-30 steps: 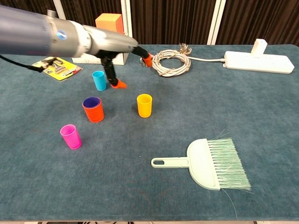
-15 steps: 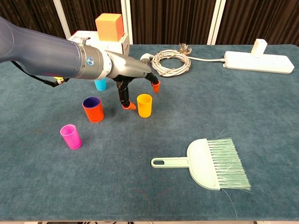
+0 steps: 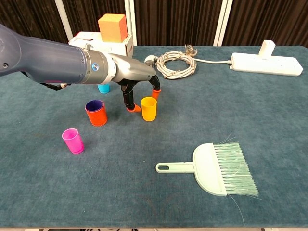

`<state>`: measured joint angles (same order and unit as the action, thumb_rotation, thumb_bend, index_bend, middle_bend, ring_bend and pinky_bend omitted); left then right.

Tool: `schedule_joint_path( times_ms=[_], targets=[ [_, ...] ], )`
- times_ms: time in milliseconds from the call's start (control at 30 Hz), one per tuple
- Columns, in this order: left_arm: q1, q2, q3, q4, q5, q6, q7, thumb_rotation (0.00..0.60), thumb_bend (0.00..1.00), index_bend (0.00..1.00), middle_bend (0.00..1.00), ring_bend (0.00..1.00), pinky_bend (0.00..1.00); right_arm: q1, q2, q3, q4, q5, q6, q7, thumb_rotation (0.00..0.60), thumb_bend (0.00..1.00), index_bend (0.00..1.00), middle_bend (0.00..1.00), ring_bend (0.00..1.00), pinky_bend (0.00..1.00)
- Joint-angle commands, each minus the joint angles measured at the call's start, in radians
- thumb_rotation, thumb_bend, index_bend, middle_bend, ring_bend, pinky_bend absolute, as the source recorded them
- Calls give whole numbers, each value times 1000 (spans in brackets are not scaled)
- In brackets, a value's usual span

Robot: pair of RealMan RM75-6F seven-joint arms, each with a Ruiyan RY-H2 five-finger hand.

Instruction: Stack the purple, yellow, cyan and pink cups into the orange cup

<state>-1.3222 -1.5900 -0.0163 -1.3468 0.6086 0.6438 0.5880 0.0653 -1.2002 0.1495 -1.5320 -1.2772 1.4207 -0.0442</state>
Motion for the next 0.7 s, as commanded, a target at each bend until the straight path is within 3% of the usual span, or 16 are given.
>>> schedule_joint_path(
  times_ms=[33, 700],
  targets=[
    [-1, -2, 2, 1, 0, 3, 2, 600, 321, 377, 144, 0, 0, 0, -1, -1, 1, 0, -2, 0, 600, 337, 118, 46, 94, 51],
    [1, 23, 2, -37, 7, 40, 3, 600, 379, 432, 168, 0, 0, -3, 4, -1, -4, -5, 4, 8, 600, 337, 118, 46, 94, 51]
  ],
)
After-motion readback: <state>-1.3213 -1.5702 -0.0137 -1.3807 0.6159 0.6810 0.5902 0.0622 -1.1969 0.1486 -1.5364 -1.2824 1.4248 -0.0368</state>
